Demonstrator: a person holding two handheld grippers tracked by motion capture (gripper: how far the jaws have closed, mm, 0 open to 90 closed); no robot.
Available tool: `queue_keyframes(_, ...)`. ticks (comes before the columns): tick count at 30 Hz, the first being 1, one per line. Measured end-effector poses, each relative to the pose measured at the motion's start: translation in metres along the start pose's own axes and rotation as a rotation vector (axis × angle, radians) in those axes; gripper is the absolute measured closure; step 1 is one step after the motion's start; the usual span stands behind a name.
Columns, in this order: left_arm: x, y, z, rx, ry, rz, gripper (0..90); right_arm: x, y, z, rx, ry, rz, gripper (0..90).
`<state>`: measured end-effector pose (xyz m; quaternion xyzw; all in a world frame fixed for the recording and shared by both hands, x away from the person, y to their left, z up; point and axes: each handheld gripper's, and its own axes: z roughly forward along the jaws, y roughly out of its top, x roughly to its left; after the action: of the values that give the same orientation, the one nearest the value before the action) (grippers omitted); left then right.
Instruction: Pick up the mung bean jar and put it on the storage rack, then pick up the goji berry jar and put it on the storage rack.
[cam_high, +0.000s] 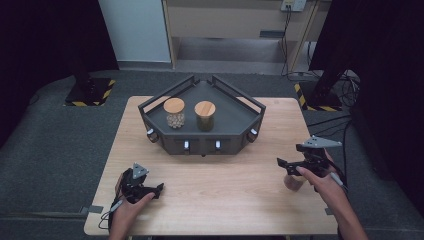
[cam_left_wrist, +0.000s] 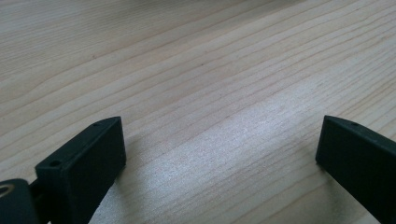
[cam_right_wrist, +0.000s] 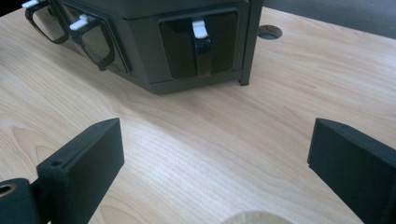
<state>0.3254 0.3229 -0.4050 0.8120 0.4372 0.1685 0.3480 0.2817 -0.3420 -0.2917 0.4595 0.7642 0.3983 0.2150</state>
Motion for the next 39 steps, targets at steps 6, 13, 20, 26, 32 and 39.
queue_keyframes(6, 0.0, 0.0, 0.0, 0.0, 0.0, 0.0, 0.1, -0.001, -0.01, -0.005, -0.002, -0.014, 0.009, 4.0)
queue_keyframes(13, 0.0, 0.0, 0.0, 0.0, 0.0, 0.0, 0.1, -0.002, -0.018, -0.012, -0.008, -0.022, 0.023, 4.0)
queue_keyframes(20, 0.0, 0.0, 0.0, 0.0, 0.001, 0.0, 0.1, -0.002, -0.022, -0.015, -0.003, -0.024, 0.025, 3.9)
queue_keyframes(26, 0.0, 0.0, 0.0, 0.0, 0.0, 0.0, 0.1, -0.002, -0.025, -0.016, -0.004, -0.026, 0.029, 3.9)
queue_keyframes(32, 0.0, 0.0, 0.0, 0.0, 0.0, 0.0, 0.1, -0.003, -0.027, -0.019, -0.005, -0.03, 0.033, 3.9)
queue_keyframes(39, 0.0, 0.0, 0.0, 0.0, 0.0, 0.0, 0.1, -0.003, -0.03, -0.022, -0.009, -0.038, 0.035, 3.9)
